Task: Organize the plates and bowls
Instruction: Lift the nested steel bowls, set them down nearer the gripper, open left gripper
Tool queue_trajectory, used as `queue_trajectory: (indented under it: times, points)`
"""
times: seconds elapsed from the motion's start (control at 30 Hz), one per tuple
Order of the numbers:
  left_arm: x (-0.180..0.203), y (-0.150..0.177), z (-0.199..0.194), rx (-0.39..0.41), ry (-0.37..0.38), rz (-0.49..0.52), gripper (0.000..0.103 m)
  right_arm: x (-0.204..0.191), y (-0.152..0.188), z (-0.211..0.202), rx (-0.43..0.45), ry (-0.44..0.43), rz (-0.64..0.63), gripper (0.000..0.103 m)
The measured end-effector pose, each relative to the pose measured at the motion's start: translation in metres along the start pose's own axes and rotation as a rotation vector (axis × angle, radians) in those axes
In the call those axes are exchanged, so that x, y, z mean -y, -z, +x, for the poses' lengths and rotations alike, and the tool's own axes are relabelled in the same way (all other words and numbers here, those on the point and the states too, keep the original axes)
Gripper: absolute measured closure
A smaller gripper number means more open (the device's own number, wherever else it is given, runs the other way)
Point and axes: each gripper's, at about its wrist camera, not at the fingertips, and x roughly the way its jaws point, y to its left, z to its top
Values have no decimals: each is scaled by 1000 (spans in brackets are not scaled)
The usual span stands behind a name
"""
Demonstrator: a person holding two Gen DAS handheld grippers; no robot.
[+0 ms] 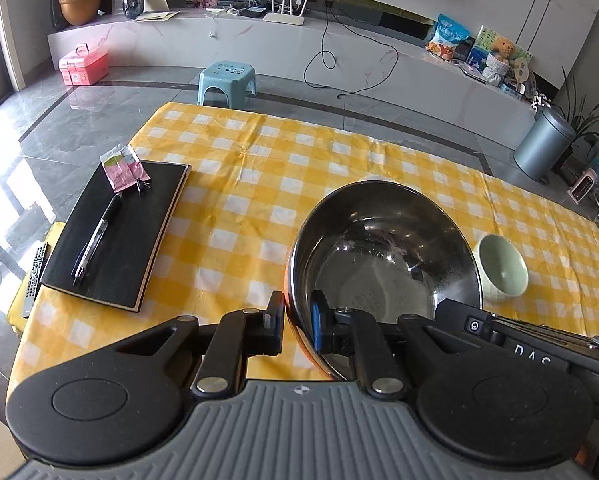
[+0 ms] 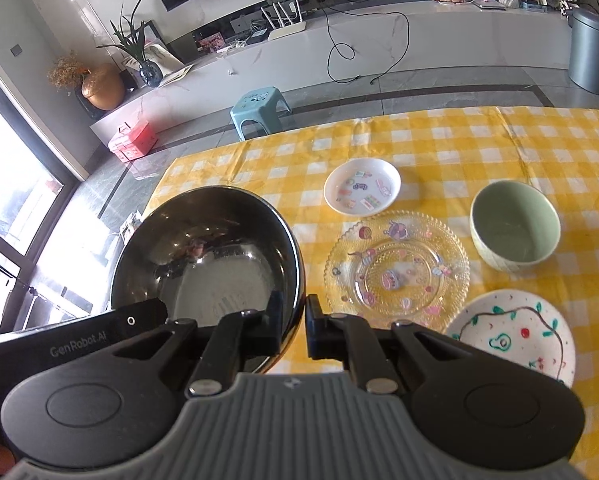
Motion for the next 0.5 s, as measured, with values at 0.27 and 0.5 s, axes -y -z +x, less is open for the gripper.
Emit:
queue_trajectory:
  times: [0.27,0.5]
  points:
    - [16,32,-25,-63,-16,73,88,9,31,-48,-16,-22,-35,94]
    - [8,54,-40,-118,-8,59,88,15,47,-59,-90,-59,-70,94]
